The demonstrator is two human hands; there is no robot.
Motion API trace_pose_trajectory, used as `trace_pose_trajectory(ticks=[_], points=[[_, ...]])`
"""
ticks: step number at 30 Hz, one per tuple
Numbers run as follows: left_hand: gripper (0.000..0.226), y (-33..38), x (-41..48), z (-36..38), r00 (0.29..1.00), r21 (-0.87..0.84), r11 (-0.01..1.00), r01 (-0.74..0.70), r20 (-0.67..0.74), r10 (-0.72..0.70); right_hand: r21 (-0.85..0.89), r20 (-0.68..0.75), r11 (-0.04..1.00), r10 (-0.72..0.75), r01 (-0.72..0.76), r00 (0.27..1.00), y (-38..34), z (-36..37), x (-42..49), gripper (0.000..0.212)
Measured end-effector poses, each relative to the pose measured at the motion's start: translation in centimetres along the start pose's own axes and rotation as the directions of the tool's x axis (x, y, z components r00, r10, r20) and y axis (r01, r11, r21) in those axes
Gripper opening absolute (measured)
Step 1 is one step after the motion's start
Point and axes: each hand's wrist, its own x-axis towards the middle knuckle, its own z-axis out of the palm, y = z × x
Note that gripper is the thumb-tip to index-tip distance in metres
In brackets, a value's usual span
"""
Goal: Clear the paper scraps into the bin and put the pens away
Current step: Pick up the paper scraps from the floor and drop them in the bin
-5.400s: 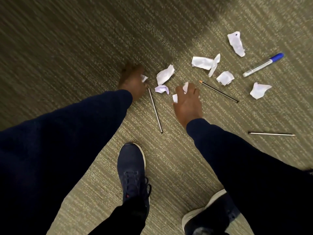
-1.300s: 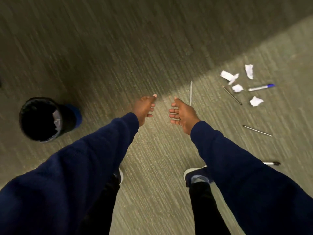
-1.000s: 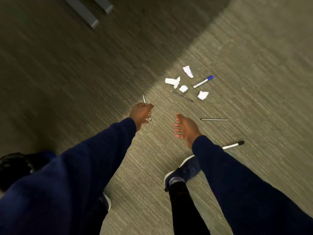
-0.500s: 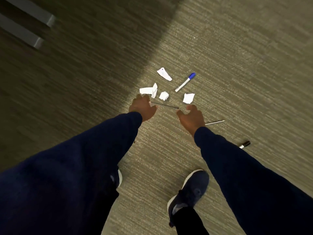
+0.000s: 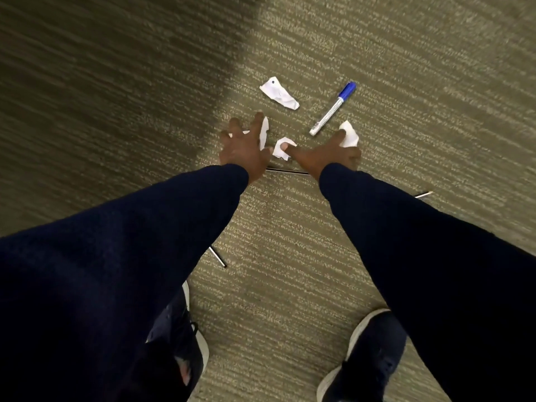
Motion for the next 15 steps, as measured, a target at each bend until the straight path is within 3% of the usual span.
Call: trace_pose_trajectory(ticks=[4,8,15], points=[[0.06,-0.3,0.8,1.1,0.987,0.189,0.975,-0.116,-0.092,0.135,-0.15,-0.11,0.988,-0.057,0.04,0.992,-1.6,1.9,-0.4,0.131],[0.049,-0.5,1.5,1.3,0.974,0.163,0.972,-0.167,-0.127,0.188,-0.324,-0.22,0.936,-0.216,0.138,0.951,-2.0,3.1,0.0,0.104],[0.039,-0.2,2.9,1.2,0.962,0.226,0.951,-0.212,-0.123,0.244,-0.224,-0.246,0.949,-0.274,0.22,0.93,-0.4,2.6,1.7,0.054]])
